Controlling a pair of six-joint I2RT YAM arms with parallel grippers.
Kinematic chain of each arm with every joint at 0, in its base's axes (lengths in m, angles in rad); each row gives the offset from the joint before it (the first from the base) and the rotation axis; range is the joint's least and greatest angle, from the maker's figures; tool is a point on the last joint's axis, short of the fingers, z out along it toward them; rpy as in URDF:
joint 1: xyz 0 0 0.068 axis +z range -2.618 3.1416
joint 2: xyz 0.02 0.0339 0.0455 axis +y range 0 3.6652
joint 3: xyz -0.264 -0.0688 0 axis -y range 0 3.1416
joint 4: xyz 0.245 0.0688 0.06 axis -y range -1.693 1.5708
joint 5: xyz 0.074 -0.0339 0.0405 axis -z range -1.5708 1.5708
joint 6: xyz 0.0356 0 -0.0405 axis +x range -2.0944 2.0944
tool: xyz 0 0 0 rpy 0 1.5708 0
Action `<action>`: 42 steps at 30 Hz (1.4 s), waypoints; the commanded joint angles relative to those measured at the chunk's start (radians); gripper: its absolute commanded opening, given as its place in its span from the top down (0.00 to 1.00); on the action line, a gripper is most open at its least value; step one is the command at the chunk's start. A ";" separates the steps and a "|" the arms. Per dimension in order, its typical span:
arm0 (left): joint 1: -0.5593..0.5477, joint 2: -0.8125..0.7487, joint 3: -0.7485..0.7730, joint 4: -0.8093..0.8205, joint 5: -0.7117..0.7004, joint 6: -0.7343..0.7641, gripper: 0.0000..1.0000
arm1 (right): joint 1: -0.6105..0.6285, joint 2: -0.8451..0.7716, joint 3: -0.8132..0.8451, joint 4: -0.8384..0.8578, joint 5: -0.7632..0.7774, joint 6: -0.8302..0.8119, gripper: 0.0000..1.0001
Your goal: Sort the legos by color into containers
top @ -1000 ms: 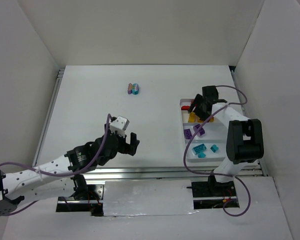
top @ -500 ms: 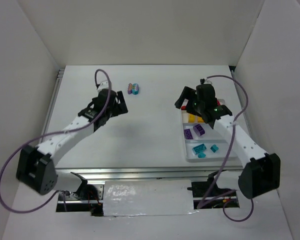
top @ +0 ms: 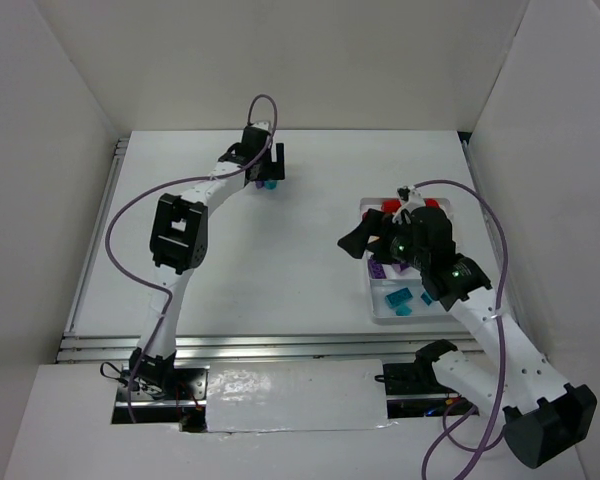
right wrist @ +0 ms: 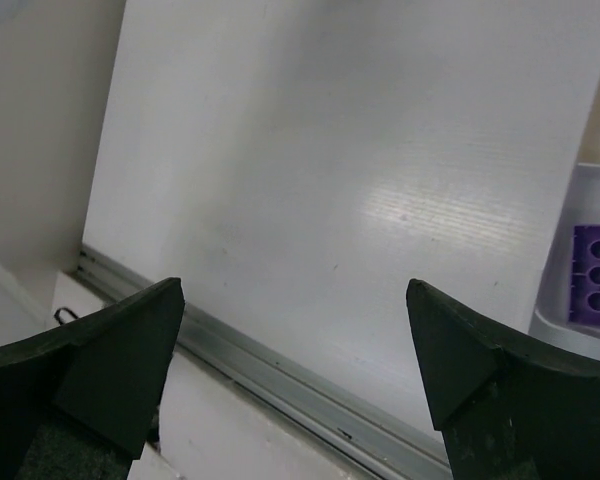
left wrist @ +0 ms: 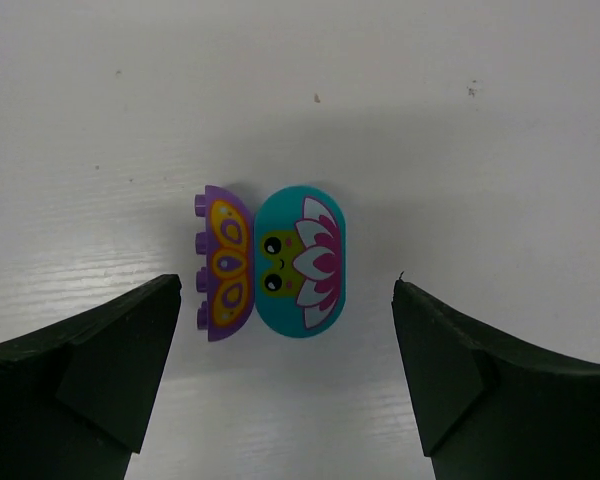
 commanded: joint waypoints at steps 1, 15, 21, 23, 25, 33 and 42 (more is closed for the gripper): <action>0.005 0.047 0.088 -0.010 0.027 0.109 0.00 | 0.017 -0.019 -0.034 0.051 -0.125 -0.006 0.00; 0.006 0.136 0.084 -0.004 0.064 0.076 0.60 | 0.031 -0.146 -0.046 0.028 -0.130 -0.004 0.00; -0.008 -0.174 -0.359 0.291 0.235 0.124 1.00 | 0.026 -0.206 -0.043 -0.010 0.004 0.069 0.00; -0.047 -0.414 -0.663 0.536 0.294 0.154 1.00 | 0.023 -0.232 -0.024 -0.033 0.033 0.126 0.00; -0.122 -0.649 -0.918 0.655 0.352 0.188 1.00 | 0.021 -0.275 -0.025 -0.025 0.047 0.158 0.00; -0.501 -1.141 -1.323 0.819 0.309 0.280 1.00 | 0.052 -0.267 -0.078 0.118 -0.233 0.328 0.01; -0.712 -1.385 -1.380 0.731 0.217 0.317 1.00 | 0.346 -0.316 -0.128 0.122 -0.082 0.416 0.07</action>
